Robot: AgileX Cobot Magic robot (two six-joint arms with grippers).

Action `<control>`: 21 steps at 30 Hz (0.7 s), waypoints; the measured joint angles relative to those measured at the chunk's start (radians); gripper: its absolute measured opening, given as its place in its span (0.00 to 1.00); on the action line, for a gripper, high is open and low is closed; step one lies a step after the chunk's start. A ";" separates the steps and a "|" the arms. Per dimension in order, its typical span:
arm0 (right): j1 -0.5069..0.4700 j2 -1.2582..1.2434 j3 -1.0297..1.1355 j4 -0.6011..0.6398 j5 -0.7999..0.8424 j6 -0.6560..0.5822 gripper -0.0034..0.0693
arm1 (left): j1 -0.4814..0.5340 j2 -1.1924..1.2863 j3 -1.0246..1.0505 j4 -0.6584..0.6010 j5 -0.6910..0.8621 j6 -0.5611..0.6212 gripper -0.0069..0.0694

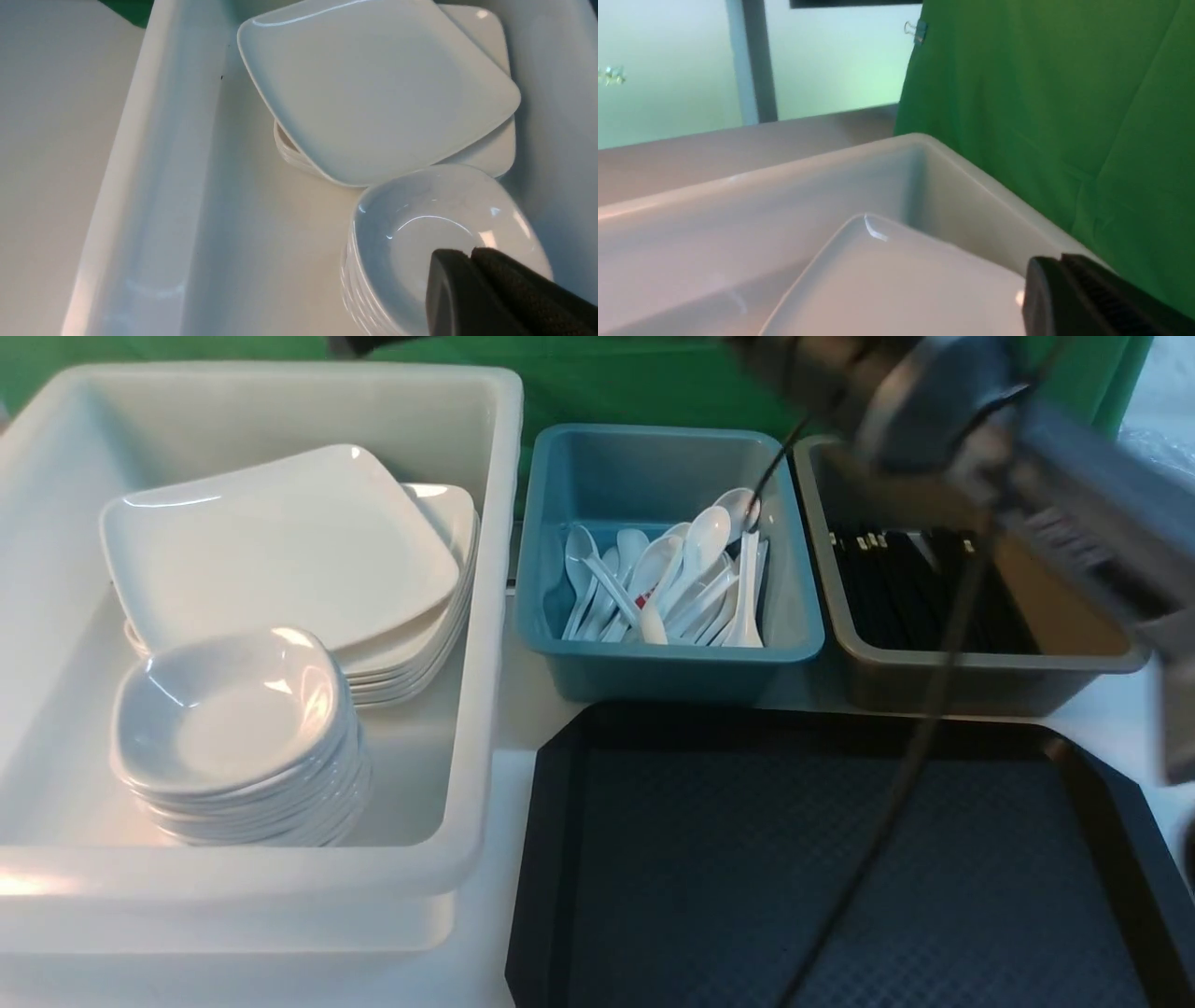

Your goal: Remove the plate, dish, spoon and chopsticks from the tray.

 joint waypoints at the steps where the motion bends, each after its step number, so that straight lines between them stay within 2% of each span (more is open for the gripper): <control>1: -0.003 -0.041 0.000 -0.069 0.087 0.058 0.10 | 0.009 0.037 -0.024 -0.003 0.005 -0.001 0.11; 2: -0.006 -0.082 -0.001 -0.163 0.198 0.114 0.09 | 0.028 0.090 -0.059 -0.020 0.010 -0.002 0.11; 3: -0.007 -0.098 -0.001 -0.179 0.217 0.134 0.09 | 0.032 0.100 -0.065 -0.020 0.011 -0.002 0.11; 4: -0.012 -0.151 -0.001 -0.289 0.352 0.194 0.09 | 0.067 0.168 -0.113 -0.054 0.013 -0.002 0.11; 6: -0.023 -0.211 -0.002 -0.419 0.515 0.243 0.09 | 0.136 0.267 -0.189 -0.105 0.010 -0.001 0.11; 9: -0.058 -0.293 0.006 -0.510 0.687 0.287 0.09 | 0.241 0.418 -0.295 -0.195 -0.008 0.027 0.11; 13: -0.099 -0.387 0.061 -0.527 0.694 0.307 0.09 | 0.318 0.642 -0.427 -0.268 -0.085 0.060 0.11; 21: -0.105 -0.468 0.218 -0.530 0.694 0.300 0.09 | 0.331 0.992 -0.581 -0.256 -0.191 0.111 0.11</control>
